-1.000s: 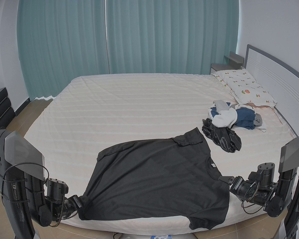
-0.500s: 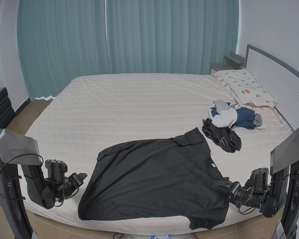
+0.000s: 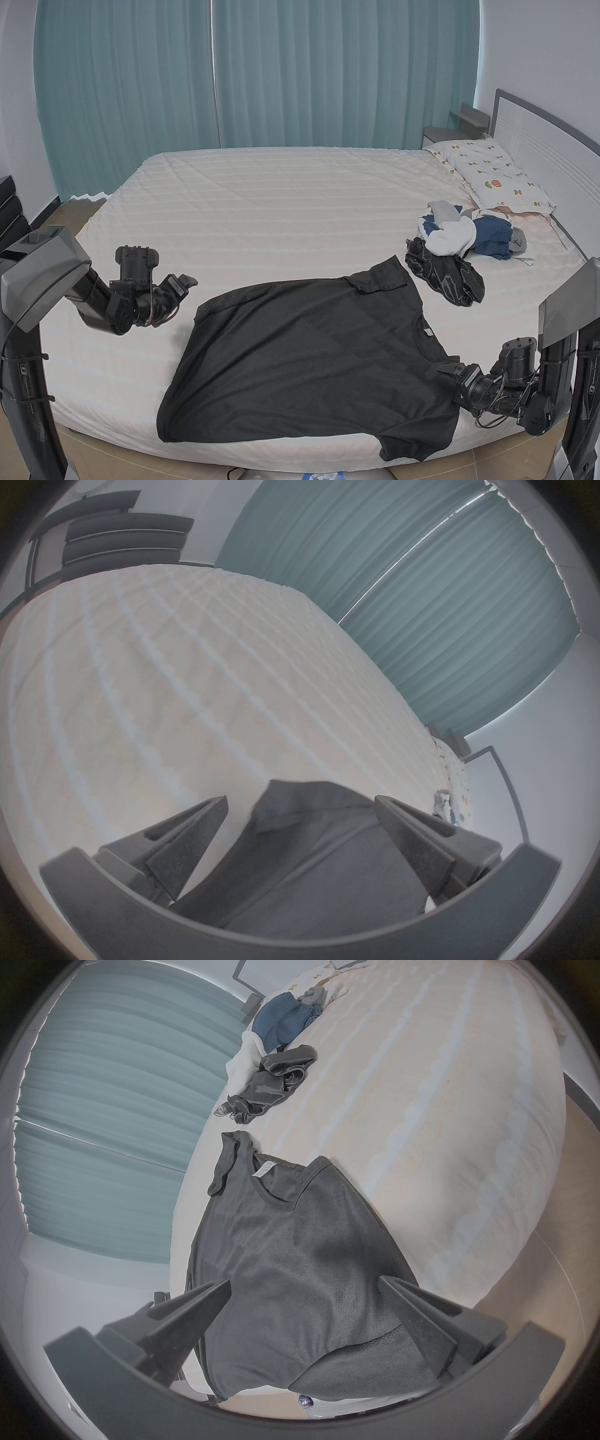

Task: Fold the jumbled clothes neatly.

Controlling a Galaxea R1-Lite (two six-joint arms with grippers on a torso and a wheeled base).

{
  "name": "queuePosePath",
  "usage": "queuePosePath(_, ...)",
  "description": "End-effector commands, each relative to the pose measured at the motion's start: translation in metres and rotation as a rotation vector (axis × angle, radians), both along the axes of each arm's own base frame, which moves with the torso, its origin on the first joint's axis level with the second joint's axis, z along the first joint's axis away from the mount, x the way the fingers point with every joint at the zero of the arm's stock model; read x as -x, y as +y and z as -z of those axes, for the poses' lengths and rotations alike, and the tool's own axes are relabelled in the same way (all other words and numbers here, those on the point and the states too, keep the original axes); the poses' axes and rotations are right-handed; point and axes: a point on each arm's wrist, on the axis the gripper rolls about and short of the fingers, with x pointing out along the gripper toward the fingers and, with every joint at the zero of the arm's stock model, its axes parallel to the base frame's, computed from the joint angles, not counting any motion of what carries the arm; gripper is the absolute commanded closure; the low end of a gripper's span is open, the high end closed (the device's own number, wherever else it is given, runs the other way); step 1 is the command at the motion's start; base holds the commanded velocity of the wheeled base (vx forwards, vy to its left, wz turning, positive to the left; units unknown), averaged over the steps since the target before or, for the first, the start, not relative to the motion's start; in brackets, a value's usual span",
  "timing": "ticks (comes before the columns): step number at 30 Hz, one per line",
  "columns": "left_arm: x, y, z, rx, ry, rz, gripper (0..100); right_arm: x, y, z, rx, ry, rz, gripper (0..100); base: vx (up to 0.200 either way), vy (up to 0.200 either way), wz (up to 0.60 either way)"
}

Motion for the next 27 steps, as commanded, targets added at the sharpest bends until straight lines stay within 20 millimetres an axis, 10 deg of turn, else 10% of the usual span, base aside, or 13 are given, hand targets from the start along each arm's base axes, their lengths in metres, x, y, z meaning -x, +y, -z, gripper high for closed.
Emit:
queuePosePath(1, -0.052, -0.017, 0.010, 0.055, 0.041, 0.032, 0, 0.001, 0.004, 0.002, -0.006, 0.004, -0.012, 0, 0.000, 0.000, 0.00)
queuePosePath(27, -0.041, -0.028, 0.039, -0.035, 0.122, 0.046, 0, 0.000, 0.008, 0.006, 0.018, 0.007, 0.005, 0, 0.000, 0.000, 0.00)
